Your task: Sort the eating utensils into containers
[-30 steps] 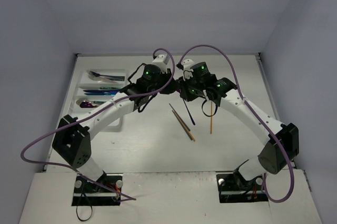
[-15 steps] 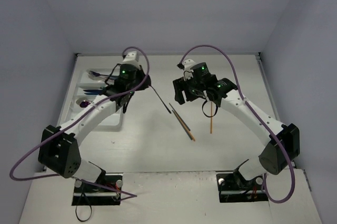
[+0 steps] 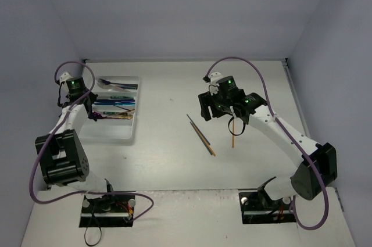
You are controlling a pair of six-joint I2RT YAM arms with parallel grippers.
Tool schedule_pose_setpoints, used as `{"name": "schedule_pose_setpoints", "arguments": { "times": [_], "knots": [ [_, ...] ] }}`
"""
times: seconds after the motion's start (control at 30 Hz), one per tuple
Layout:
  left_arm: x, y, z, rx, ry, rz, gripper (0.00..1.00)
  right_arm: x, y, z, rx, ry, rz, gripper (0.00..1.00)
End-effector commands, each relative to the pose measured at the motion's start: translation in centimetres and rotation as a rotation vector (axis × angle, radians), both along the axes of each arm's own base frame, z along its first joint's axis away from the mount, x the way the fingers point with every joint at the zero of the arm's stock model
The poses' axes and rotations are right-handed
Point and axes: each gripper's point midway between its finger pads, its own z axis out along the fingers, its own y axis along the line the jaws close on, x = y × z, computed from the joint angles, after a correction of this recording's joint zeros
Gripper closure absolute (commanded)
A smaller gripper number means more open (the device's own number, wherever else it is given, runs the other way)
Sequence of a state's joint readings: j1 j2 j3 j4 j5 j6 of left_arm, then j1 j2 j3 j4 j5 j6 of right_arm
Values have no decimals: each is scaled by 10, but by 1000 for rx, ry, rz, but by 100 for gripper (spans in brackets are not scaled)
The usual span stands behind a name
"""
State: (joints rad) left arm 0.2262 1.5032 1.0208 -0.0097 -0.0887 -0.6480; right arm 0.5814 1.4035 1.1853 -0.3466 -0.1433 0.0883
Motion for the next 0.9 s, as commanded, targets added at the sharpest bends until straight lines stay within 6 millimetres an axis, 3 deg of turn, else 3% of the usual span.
{"name": "schedule_pose_setpoints", "arguments": {
  "times": [0.0,0.13,0.23,0.3,0.47,0.6,0.73,0.83,0.87],
  "knots": [
    [16,13,3,4,-51,-1,100,10,-11,22,29,-79,-41,36],
    [12,18,-16,2,4,0,96,11,-16,17,22,-71,-53,36],
    [4,21,-17,1,22,10,62,12,-19,13,15,-62,-67,36],
    [-3,21,-15,5,35,18,52,15,-24,8,-2,-55,-94,37],
    [-22,17,14,24,59,8,41,22,-41,-5,-21,-25,-209,43],
    [-33,4,42,28,57,-30,40,31,-79,-24,-58,20,-395,48],
    [-40,-48,64,38,49,-194,40,20,-108,-71,-115,167,-525,51],
    [-47,-103,59,13,85,-360,40,11,-111,-100,-149,251,-561,53],
    [-50,-113,56,4,98,-386,40,10,-111,-107,-153,276,-570,53]
  ]
}}
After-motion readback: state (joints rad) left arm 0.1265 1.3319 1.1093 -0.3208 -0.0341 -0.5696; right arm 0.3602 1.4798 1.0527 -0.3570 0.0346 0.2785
